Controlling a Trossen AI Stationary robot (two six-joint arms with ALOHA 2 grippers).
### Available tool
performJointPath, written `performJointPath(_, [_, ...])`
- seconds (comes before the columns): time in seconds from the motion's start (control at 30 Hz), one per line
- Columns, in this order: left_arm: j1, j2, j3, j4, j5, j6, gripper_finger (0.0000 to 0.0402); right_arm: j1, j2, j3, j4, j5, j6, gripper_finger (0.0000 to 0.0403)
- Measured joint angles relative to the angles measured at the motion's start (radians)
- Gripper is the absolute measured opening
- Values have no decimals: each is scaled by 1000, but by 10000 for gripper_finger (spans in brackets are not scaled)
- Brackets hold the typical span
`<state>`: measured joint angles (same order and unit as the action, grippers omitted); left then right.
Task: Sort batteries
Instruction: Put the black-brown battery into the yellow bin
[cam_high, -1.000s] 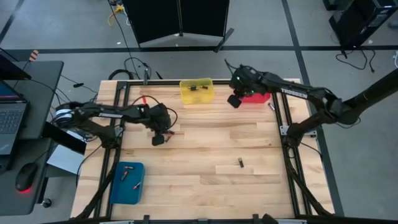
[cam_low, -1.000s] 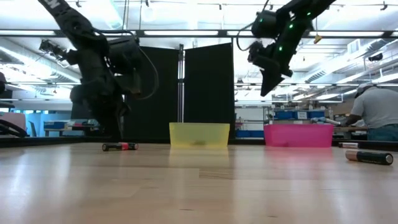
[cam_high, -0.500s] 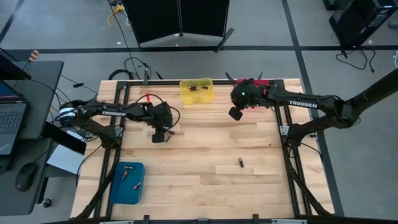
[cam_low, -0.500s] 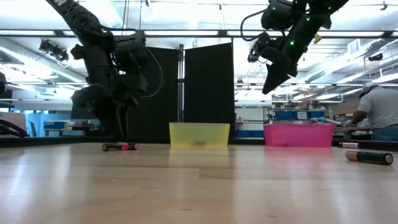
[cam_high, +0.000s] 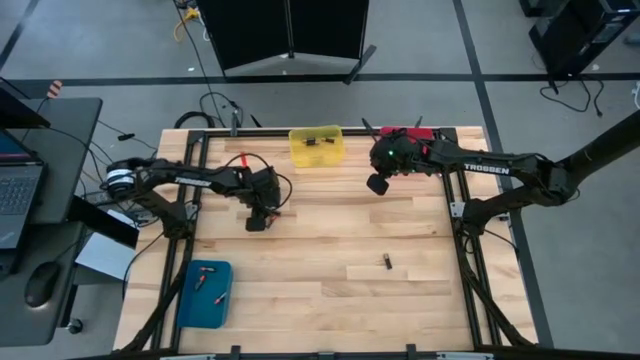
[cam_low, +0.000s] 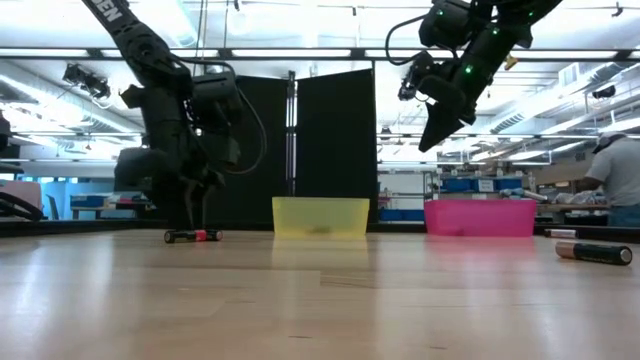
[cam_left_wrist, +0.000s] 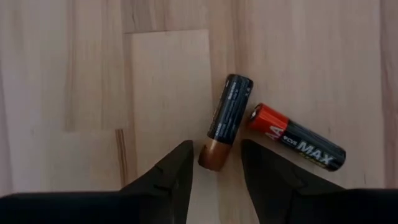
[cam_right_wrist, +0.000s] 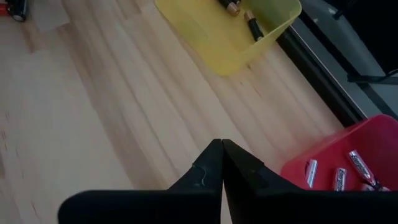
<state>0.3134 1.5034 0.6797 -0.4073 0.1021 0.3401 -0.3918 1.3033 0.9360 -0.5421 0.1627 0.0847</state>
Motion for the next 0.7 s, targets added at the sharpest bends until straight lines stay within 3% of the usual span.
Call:
performJointPath(0.23, [-6,23,0,18,-13,18,135,7,0,0,4,0,-1,17])
performJointPath(0.47, [-10,20,0,22,-65,41,45,7,0,0,5,0,-1,13])
performJointPath(0.7, [-5,-20,80,-83,-109,20,45,12,0,0,11,0,9,17])
